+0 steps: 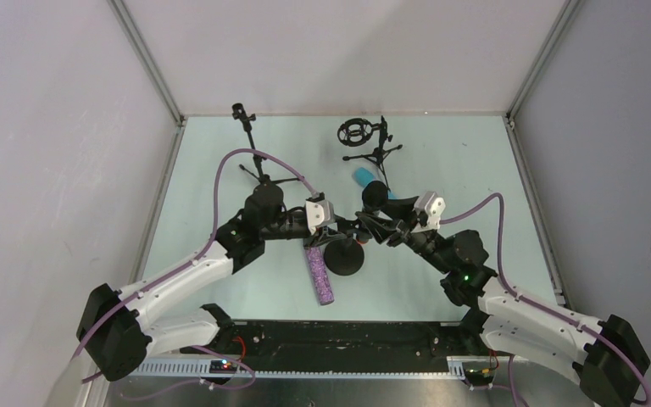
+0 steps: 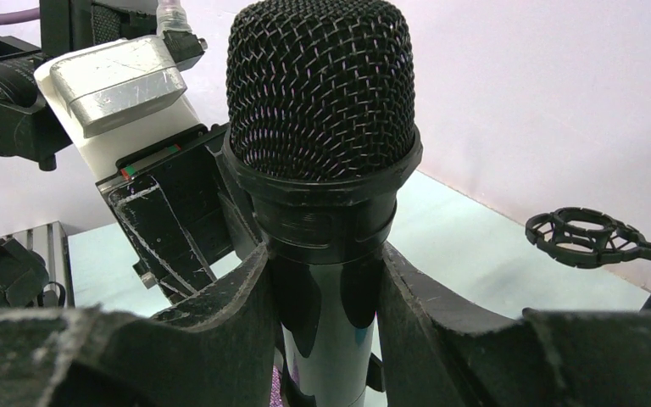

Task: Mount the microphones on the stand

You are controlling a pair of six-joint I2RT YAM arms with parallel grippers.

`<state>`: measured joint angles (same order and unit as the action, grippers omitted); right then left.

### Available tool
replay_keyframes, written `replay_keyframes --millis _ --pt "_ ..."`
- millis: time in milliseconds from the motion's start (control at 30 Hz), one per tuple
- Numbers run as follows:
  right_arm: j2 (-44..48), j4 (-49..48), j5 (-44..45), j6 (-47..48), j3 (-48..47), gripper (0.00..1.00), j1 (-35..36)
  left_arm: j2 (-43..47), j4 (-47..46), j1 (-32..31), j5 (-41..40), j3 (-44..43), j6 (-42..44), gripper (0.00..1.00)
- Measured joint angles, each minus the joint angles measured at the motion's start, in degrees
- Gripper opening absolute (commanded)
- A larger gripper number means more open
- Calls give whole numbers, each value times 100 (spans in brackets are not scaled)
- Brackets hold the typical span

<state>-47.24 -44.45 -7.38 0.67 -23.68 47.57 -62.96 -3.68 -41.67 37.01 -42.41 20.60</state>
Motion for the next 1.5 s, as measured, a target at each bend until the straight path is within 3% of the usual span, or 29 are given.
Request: replay_keyframes --millis 467,533,700,767,867,1067,1133,1333,1433,1500 --pt "-122 -160 149 -68 0 0 74 13 24 2 0 0 0 2" --pt "-144 -181 155 -68 0 0 79 13 26 2 -2 0 -2 16" --pt "-205 -260 212 -57 0 0 92 13 33 7 -42 0 11 70" --pt "-260 -299 214 -66 0 0 96 17 -13 7 -68 -2 42 83" --pt "-367 -420 212 -90 0 0 120 17 -4 4 -74 -2 28 95" --pt "-509 -586 212 -120 0 0 122 20 -9 0 -90 -2 24 100" --pt "-531 -619 214 -125 0 4 125 22 -9 0 -90 -2 24 100" --pt "-581 -688 216 -136 0 31 131 39 -9 0 -107 -2 26 100" --pt "-590 -695 214 -153 0 40 133 42 -7 0 -146 -2 26 100" --pt "-612 -721 214 -155 0 56 133 46 -9 0 -199 -2 26 100"
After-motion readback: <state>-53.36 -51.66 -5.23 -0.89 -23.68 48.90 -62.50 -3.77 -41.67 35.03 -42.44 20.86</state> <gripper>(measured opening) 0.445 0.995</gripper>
